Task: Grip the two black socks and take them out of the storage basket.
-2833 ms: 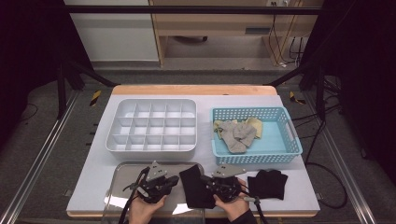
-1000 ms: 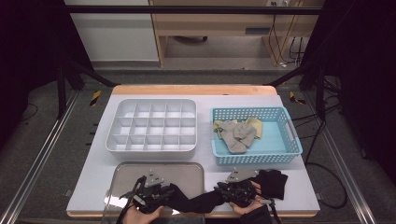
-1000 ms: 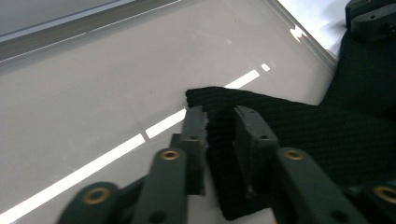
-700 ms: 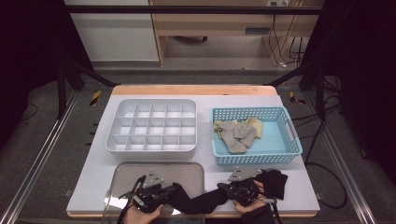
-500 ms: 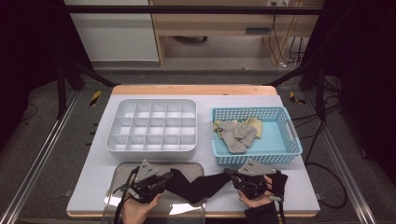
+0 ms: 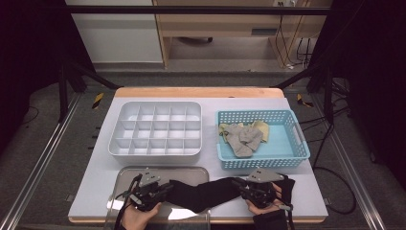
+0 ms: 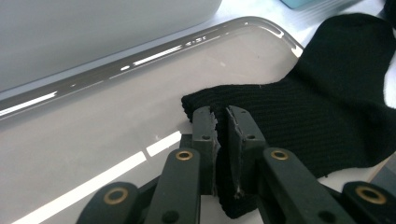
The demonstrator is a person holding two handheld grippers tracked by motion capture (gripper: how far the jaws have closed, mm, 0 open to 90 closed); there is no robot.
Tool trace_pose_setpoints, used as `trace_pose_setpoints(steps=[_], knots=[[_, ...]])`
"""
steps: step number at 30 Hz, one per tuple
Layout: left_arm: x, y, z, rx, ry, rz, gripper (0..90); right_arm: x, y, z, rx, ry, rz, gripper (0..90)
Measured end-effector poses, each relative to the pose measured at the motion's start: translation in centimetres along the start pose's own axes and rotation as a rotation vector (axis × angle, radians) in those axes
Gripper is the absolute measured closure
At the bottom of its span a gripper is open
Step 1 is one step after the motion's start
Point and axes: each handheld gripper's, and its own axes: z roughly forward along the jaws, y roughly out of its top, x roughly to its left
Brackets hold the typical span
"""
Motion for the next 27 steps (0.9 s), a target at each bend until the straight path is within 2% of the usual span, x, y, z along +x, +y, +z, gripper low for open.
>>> trace_pose_setpoints(steps=[2,3,6,8,11,14,18,23,27], knots=[[0.0,-0.1,0.0,-0.001,0.000,-0.001,78.9,-0.6,-0.1,-0.3,-0.010,-0.034,0.026,74.2],[0.0,-0.1,0.1,0.001,-0.002,0.000,77.2,-0.9,-0.3,-0.1,-0.002,-0.057,0.038,73.9],[-0.1,-0.2,0.2,0.002,-0.009,0.001,74.0,-1.5,-1.0,0.6,0.037,-0.079,0.057,71.5],[-0.2,-0.3,0.4,0.013,-0.010,0.004,73.2,-1.7,-1.3,1.1,0.065,-0.072,0.062,71.5],[-0.5,-0.4,0.7,0.027,0.001,0.012,78.5,-1.5,-1.5,1.5,0.091,-0.053,0.060,77.4],[-0.8,-0.3,0.7,0.030,0.001,0.028,84.5,-1.2,-1.5,1.6,0.104,-0.033,0.055,86.1],[-0.7,-0.2,0.7,0.021,0.000,0.029,86.5,-1.3,-1.4,1.5,0.108,-0.025,0.064,88.0],[-0.1,0.6,0.5,-0.025,0.028,0.037,86.6,-2.0,-1.1,0.3,0.059,-0.075,0.082,88.3],[0.1,1.2,1.4,-0.035,0.060,0.052,86.4,-2.1,-1.4,0.5,0.086,-0.095,0.091,87.7]])
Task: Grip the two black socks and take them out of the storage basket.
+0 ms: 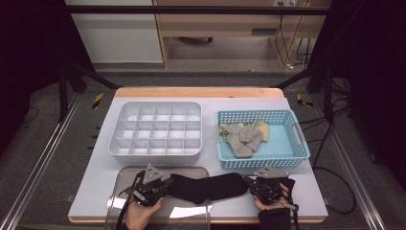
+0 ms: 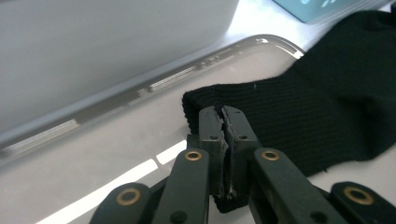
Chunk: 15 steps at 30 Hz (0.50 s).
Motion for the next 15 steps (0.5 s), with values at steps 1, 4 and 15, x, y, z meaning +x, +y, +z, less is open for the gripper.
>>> trace_pose_setpoints(steps=[1,4,15], knots=[[0.0,0.0,0.0,0.000,0.000,0.000,86.1,0.1,0.0,0.1,0.010,0.001,-0.004,87.2],[0.1,-0.1,0.3,0.000,0.021,0.006,79.9,0.0,0.1,-0.1,-0.017,0.005,-0.004,82.2],[0.9,-0.2,-1.7,-0.059,0.004,-0.038,63.5,-2.2,-0.3,-4.0,-0.117,-0.050,0.031,75.3]])
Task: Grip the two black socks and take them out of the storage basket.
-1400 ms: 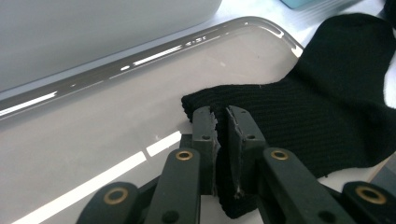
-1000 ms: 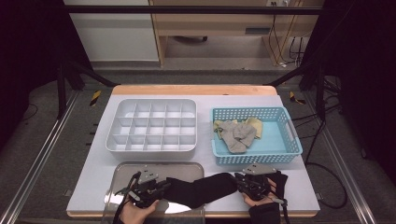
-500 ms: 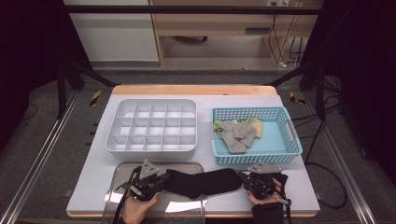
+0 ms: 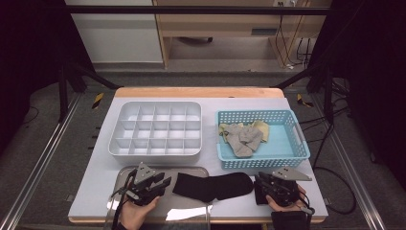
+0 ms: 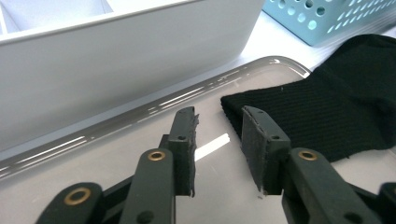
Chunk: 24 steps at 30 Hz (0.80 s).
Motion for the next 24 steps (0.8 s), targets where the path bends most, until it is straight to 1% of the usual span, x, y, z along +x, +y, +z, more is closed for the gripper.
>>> trace_pose_setpoints(steps=[1,3,6,7,8,9,10,11,12,13,15,17,18,19,22,24], knots=[[-0.1,0.0,0.1,0.007,-0.008,0.000,63.2,-0.1,-0.1,-0.1,0.007,0.002,0.009,75.5],[-0.4,-0.1,0.3,0.021,-0.025,0.002,63.2,-0.2,-0.3,-0.2,0.020,0.003,0.009,75.4],[-1.1,-0.3,0.8,0.045,-0.042,0.009,63.8,0.2,-0.6,-0.1,0.055,0.010,-0.008,74.4],[-1.3,-0.4,1.1,0.061,-0.049,0.016,64.8,0.4,-0.8,0.0,0.074,0.013,-0.008,73.3],[-1.5,-0.5,1.3,0.074,-0.052,0.021,66.7,0.6,-1.1,0.3,0.090,0.009,-0.017,71.9],[-1.7,-0.6,1.5,0.081,-0.055,0.022,68.5,0.8,-1.3,0.4,0.107,0.002,-0.016,71.3],[-1.9,-0.6,1.8,0.093,-0.059,0.032,70.8,0.9,-1.5,0.5,0.117,-0.002,-0.020,70.3],[-2.2,-0.7,2.0,0.101,-0.056,0.043,73.3,0.9,-1.7,0.7,0.131,-0.014,-0.022,69.3],[-2.4,-0.7,2.1,0.106,-0.048,0.056,75.7,0.8,-1.9,0.8,0.136,-0.008,-0.017,69.2],[-2.6,-0.6,2.2,0.109,-0.034,0.072,77.7,0.8,-2.0,0.9,0.140,-0.005,-0.008,69.6],[-2.8,-0.5,2.3,0.109,-0.015,0.088,82.2,0.8,-2.1,1.0,0.146,-0.004,-0.014,73.1],[-2.8,-0.5,2.4,0.110,-0.015,0.089,85.9,0.9,-2.1,1.1,0.152,-0.017,-0.018,78.7],[-2.8,-0.5,2.4,0.110,-0.015,0.089,86.4,0.9,-2.1,1.1,0.152,-0.017,-0.018,78.7],[-2.8,-0.4,2.4,0.106,-0.011,0.089,86.9,0.9,-2.0,1.1,0.158,-0.029,-0.016,85.2],[-2.6,-0.2,2.3,0.089,-0.003,0.085,87.3,0.6,-2.0,0.9,0.155,-0.019,0.013,87.0],[-2.2,-0.1,2.1,0.072,-0.001,0.075,87.2,0.1,-1.9,0.3,0.121,-0.003,0.041,87.2]])
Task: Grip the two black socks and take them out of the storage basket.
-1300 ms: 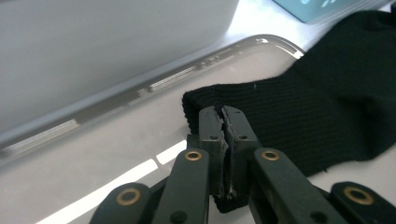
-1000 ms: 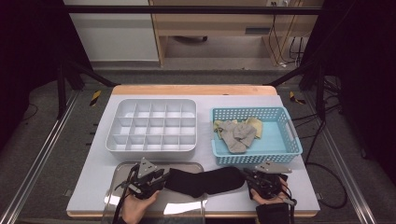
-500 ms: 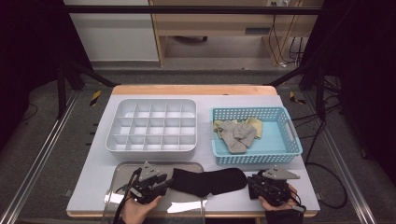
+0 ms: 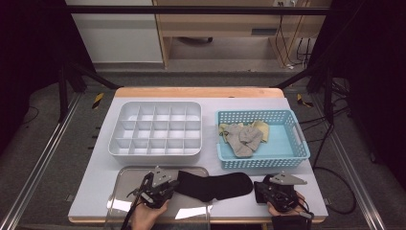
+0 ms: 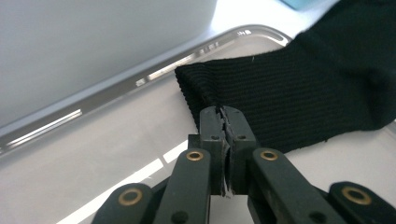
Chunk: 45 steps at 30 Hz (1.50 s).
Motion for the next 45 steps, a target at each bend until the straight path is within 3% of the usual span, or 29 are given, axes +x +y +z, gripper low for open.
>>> trace_pose_setpoints(steps=[6,10,12,13,14,19,22,24,29,30,34,38,40,41,43,45], knots=[[0.9,0.1,-0.8,-0.054,-0.017,-0.034,83.3,-1.2,1.0,-3.0,-0.195,0.073,0.044,86.9],[1.1,0.2,-1.0,-0.069,-0.013,-0.041,80.9,-0.9,1.9,-3.8,-0.266,0.141,0.031,86.7],[1.0,0.2,-1.1,-0.071,-0.016,-0.042,80.4,-0.6,2.0,-3.8,-0.270,0.151,0.022,86.7],[1.0,0.2,-1.1,-0.076,-0.021,-0.040,80.3,0.4,2.7,-3.2,-0.264,0.198,0.005,86.7],[1.0,0.2,-1.2,-0.075,-0.023,-0.040,79.8,0.9,2.9,-2.9,-0.260,0.210,-0.006,86.7],[0.9,0.1,-1.3,-0.074,-0.030,-0.038,78.9,4.3,3.7,0.6,-0.149,0.280,-0.067,86.1],[0.9,0.1,-1.2,-0.065,-0.030,-0.033,78.3,5.8,3.6,2.7,-0.076,0.255,-0.117,84.7],[0.9,0.0,-1.1,-0.062,-0.026,-0.033,77.7,6.1,3.2,3.6,-0.042,0.241,-0.127,80.2],[0.9,0.0,-1.2,-0.063,-0.019,-0.030,74.0,5.3,3.2,2.7,-0.097,0.219,-0.107,74.6],[1.0,0.0,-1.2,-0.066,-0.011,-0.031,73.3,4.4,3.3,1.5,-0.144,0.192,-0.084,74.7],[1.1,-0.1,-1.4,-0.069,-0.004,-0.031,71.6,3.9,2.6,1.4,-0.122,0.164,-0.093,74.3],[1.2,-0.3,-1.5,-0.068,0.000,-0.035,69.5,4.8,1.8,2.7,-0.063,0.153,-0.131,67.6],[1.2,-0.3,-1.3,-0.060,-0.002,-0.038,68.8,5.4,1.6,3.4,-0.031,0.125,-0.164,69.7],[1.2,-0.3,-1.2,-0.058,-0.004,-0.038,68.7,5.6,1.6,3.6,-0.015,0.109,-0.178,74.9],[1.1,-0.3,-1.0,-0.043,-0.006,-0.030,68.9,5.7,1.5,3.6,-0.019,0.108,-0.169,84.3],[1.1,-0.4,-0.7,-0.031,-0.004,-0.026,69.3,5.4,1.6,3.1,-0.035,0.119,-0.153,87.7]])
